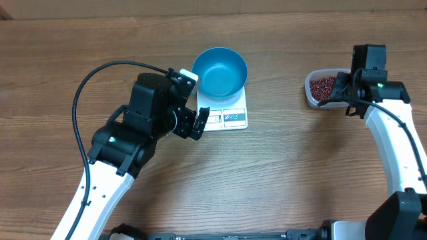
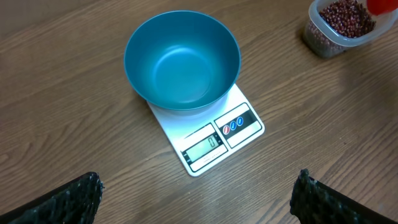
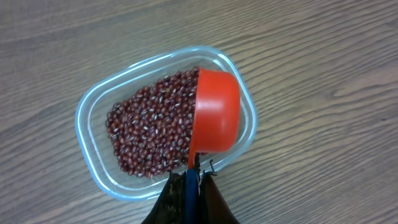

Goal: Scoop item into bowl and weigh 150g on scale
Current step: 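Lower the red cup into the red beans with the right gripper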

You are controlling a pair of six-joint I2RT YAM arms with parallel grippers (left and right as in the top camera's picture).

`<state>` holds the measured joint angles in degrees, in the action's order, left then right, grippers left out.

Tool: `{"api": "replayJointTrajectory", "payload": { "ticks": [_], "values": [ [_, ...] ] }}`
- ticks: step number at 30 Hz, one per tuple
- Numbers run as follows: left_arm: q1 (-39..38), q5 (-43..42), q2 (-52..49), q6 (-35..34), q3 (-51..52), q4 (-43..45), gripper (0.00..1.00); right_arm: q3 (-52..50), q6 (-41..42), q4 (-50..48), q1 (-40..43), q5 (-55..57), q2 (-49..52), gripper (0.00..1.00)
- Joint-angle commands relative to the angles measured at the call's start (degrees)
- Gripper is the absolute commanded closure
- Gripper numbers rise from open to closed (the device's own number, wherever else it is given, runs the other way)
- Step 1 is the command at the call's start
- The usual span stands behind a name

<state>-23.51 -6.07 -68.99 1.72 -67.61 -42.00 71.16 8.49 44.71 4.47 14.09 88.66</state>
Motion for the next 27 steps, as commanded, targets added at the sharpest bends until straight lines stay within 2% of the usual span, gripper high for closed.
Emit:
{"api": "replayJointTrajectory", "payload": {
  "ticks": [1,21,27],
  "values": [
    [0.2,-1.0,0.9,1.1,0.0,0.0,0.00,1.4,-1.5,-0.1,0.1,-1.3,0.4,0.96],
    [0.2,-1.0,0.9,1.1,0.0,0.0,0.00,1.2,-2.6,-1.8,0.1,1.3,6.2,0.96],
    [0.2,-1.0,0.9,1.1,0.0,0.0,0.01,1.2,-2.6,-1.7,0.1,-3.6,6.6,0.96]
  ]
}}
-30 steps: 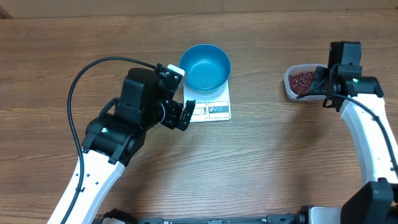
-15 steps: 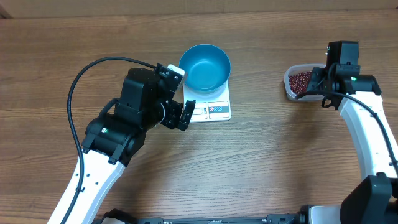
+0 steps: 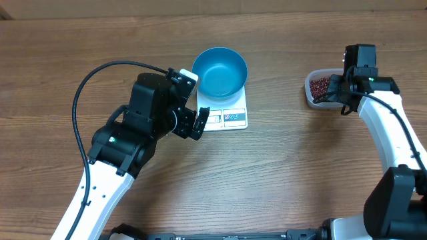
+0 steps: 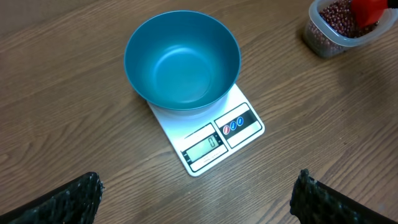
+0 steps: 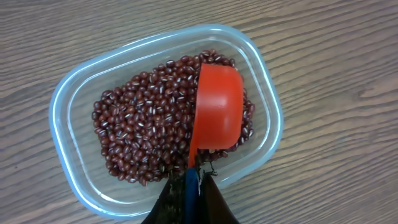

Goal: Scoop item into bowl and weigh 150g on scale
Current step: 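Lower the red cup into the red beans with the right gripper, then scoop beans by dragging the red cup through the tub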

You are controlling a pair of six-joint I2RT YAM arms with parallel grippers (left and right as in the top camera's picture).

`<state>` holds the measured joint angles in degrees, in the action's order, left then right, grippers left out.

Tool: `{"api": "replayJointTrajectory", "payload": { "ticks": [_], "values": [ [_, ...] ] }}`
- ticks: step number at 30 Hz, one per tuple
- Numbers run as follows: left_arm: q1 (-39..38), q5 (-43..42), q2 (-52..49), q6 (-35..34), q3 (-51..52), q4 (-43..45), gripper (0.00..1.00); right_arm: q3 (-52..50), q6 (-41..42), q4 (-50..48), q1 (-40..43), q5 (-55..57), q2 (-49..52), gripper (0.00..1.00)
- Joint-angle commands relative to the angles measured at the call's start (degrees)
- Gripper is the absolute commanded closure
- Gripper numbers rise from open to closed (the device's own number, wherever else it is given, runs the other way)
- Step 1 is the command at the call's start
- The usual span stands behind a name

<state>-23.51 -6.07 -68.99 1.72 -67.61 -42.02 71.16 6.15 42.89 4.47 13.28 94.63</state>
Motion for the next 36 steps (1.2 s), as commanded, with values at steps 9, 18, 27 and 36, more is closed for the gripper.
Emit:
{"api": "replayJointTrajectory", "payload": {
  "ticks": [9,18,27,36],
  "values": [
    [0.2,-1.0,0.9,1.1,0.0,0.0,0.00,1.2,-0.3,-0.1,0.1,-8.5,0.7,0.96],
    [0.2,-1.0,0.9,1.1,0.0,0.0,0.00,1.2,-0.3,-0.2,2.8,-16.2,0.7,0.96],
    [0.2,-1.0,0.9,1.1,0.0,0.0,0.00,1.2,-0.5,-0.2,9.5,-27.9,3.4,0.96],
    [0.2,-1.0,0.9,1.1,0.0,0.0,0.00,1.2,-1.8,0.0,10.4,-34.0,7.1,0.96]
  ]
}}
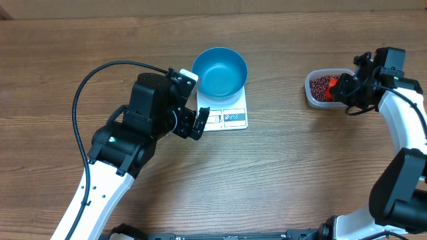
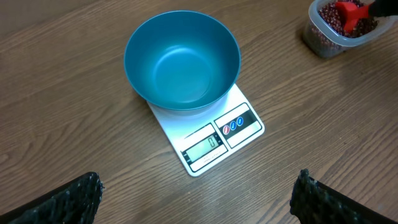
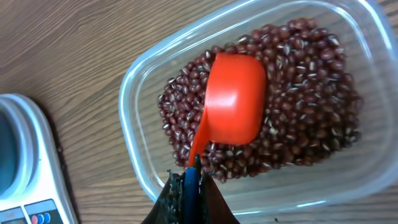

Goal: Scoop item into bowl and weigh 150g on scale
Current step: 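Scoop beans by dragging the red cup through the tub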

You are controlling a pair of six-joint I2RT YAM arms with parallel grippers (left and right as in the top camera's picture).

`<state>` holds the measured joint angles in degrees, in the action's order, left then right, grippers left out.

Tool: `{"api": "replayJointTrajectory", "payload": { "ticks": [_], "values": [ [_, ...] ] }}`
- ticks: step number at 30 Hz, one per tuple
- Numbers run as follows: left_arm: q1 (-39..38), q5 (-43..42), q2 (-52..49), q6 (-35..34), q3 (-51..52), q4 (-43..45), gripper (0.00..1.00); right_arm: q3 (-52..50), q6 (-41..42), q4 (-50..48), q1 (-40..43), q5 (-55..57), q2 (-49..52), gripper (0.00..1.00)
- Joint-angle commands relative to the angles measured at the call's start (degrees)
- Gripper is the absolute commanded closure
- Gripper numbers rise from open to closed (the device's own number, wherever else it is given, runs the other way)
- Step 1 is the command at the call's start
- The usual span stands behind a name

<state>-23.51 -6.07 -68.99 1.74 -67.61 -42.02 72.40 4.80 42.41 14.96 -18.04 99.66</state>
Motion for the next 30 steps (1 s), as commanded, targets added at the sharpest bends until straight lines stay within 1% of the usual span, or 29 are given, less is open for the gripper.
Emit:
{"api": "replayJointTrajectory", "payload": {
  "ticks": [1,7,15,25,30],
  "values": [
    [0.2,-1.0,0.9,1.1,0.0,0.0,0.00,-0.1,-0.4,0.4,-0.1,-2.7,2.1,0.96],
    [0.2,-1.0,0.9,1.1,0.0,0.0,0.00,-0.1,-0.4,0.4,0.0,-3.1,2.1,0.96],
    [0.2,-1.0,0.9,1.1,0.0,0.0,0.00,-0.1,-0.4,-0.3,3.7,-11.6,2.1,0.96],
    [0.2,-1.0,0.9,1.1,0.0,0.0,0.00,-0.1,-0.4,1.0,8.4,-16.0,2.2,0.96],
    [0.2,-1.0,0.9,1.1,0.0,0.0,0.00,-0.1,-0.4,1.2,10.8,-21.1,2.2,0.96]
  ]
}}
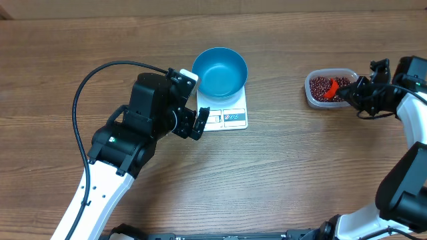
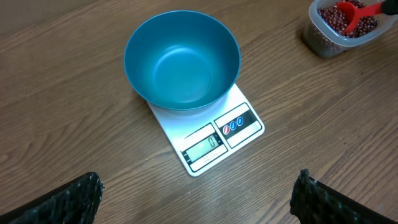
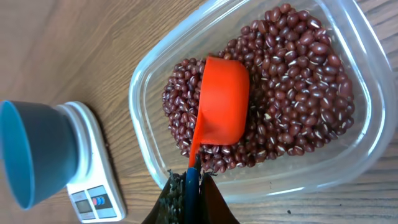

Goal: Scoop item into bowl and weigh 150g on scale
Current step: 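Scoop beans by dragging the red cup through the tub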

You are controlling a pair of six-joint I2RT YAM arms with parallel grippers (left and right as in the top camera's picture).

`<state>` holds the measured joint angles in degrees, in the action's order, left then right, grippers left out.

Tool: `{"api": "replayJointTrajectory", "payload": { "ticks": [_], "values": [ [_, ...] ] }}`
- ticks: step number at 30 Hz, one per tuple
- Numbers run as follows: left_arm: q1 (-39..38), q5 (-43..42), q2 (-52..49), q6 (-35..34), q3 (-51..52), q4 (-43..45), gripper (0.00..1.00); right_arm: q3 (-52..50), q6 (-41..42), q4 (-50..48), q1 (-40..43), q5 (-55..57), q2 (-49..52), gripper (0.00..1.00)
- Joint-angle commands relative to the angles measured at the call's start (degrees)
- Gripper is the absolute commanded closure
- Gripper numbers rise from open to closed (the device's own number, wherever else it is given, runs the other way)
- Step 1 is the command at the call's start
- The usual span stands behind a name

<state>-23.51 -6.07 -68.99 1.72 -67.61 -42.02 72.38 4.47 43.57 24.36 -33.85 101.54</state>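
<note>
An empty blue bowl (image 1: 220,71) stands on the white scale (image 1: 225,118), whose display (image 2: 208,144) reads 0. A clear tub of red beans (image 3: 280,93) sits at the table's right side (image 1: 327,87). My right gripper (image 3: 191,179) is shut on the handle of a red scoop (image 3: 222,106), whose cup lies tipped among the beans inside the tub. My left gripper (image 2: 198,193) hangs open above the wood in front of the scale, with nothing between its fingers.
The left arm's black cable (image 1: 90,87) loops over the table's left part. The right arm (image 1: 400,93) reaches in from the right edge.
My right wrist has swung further right and tilted, so the scoop's cup has turned deeper into the beans. The scale and bowl now show in the right wrist view. The left arm is unchanged.
At first the scoop hung bottom up over the tub's near edge. It then stood over the middle of the beans, then lower among them with the wrist turned. Now it lies in the beans at a new angle. Bowl, scale and left arm stayed put.
</note>
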Motion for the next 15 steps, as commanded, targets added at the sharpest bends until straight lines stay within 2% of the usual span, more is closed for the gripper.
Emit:
{"api": "replayJointTrajectory", "payload": {
  "ticks": [1,15],
  "values": [
    [0.2,-1.0,0.9,1.1,0.0,0.0,0.00,0.0,-0.1,0.2,1.9,-6.4,0.3,0.96],
    [0.2,-1.0,0.9,1.1,0.0,0.0,0.00,0.0,-0.1,1.1,7.9,-16.0,0.3,0.96]
  ]
}}
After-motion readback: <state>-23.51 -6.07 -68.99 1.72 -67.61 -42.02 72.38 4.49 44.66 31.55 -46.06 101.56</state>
